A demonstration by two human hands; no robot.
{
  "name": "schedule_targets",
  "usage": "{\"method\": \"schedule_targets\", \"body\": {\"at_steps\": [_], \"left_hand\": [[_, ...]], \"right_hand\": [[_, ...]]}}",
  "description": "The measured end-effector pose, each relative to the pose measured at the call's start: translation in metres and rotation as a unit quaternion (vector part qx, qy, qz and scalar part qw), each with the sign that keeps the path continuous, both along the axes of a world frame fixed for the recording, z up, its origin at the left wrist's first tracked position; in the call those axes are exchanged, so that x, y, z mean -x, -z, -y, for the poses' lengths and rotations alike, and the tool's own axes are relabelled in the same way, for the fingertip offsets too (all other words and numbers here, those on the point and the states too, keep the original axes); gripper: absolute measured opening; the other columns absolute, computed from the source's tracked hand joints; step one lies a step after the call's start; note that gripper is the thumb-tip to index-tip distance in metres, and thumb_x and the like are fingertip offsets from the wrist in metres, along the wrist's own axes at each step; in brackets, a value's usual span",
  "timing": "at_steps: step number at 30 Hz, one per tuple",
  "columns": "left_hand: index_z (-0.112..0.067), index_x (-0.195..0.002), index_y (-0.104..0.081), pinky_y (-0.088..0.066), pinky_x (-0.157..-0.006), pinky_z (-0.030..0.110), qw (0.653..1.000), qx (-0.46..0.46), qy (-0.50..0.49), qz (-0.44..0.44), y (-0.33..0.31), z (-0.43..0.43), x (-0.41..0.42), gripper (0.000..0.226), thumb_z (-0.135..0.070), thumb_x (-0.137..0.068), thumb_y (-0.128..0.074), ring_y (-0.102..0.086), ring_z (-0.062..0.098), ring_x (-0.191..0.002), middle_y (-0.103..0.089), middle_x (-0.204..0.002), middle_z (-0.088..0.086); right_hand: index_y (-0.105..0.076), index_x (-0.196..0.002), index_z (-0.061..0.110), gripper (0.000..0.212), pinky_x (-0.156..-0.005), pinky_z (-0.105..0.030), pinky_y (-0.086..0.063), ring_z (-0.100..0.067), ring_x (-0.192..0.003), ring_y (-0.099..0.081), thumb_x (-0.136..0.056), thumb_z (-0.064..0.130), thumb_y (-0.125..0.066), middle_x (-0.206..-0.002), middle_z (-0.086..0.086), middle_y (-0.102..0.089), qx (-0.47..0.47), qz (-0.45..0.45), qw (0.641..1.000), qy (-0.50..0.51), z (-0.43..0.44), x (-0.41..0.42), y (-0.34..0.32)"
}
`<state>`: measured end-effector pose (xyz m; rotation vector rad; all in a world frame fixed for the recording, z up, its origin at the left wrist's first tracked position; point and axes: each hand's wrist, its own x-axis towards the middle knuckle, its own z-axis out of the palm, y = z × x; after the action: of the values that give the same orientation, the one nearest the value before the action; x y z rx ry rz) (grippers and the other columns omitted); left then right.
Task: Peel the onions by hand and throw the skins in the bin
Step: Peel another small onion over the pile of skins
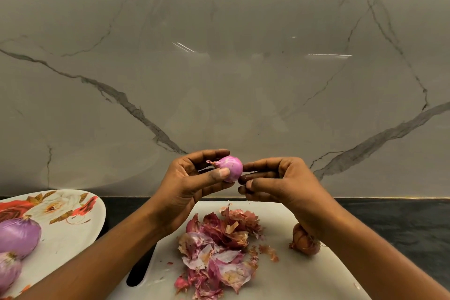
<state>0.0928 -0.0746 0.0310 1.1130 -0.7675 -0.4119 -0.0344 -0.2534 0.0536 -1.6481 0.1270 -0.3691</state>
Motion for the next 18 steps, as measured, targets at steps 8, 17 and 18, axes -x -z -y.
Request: {"method": "schedule_targets", "body": {"at_steps": [8,17,18], "left_hand": [[-0.006,-0.128,-0.071,-0.062,-0.094,0.039,1.000,-0.008,0.018,0.015,0.0018,-0.0024,-0.0020,0.051,0.002,-0.080,-0.084,-0.070,0.037,-0.120,-0.072,-0.130,0.017],[-0.001,-0.130,-0.065,-0.059,-0.101,0.037,0.998,-0.012,0.043,0.048,0.0018,-0.0054,-0.0037,0.058,0.008,-0.074,-0.074,-0.066,0.034,-0.126,-0.070,-0.134,0.015],[-0.001,-0.130,-0.066,-0.058,-0.102,0.037,0.998,-0.010,0.047,0.045,0.0017,-0.0052,-0.0033,0.057,0.008,-0.075,-0.074,-0.066,0.034,-0.127,-0.070,-0.134,0.015]], "right_hand": [[-0.075,-0.113,0.005,0.022,-0.080,-0.034,-0.066,-0.028,-0.089,-0.080,-0.092,-0.001,-0.075,-0.093,-0.016,-0.081,0.027,0.011,1.000,0.009,-0.0019,-0.0005,0.0011],[-0.077,-0.107,0.002,0.023,-0.082,-0.035,-0.066,-0.033,-0.091,-0.080,-0.087,0.012,-0.081,-0.095,-0.019,-0.080,-0.018,0.006,1.000,-0.003,-0.0015,0.0016,-0.0012],[-0.077,-0.107,0.001,0.025,-0.082,-0.034,-0.066,-0.033,-0.091,-0.080,-0.086,0.012,-0.082,-0.095,-0.020,-0.080,-0.021,0.010,1.000,-0.002,-0.0013,0.0015,-0.0011]]}}
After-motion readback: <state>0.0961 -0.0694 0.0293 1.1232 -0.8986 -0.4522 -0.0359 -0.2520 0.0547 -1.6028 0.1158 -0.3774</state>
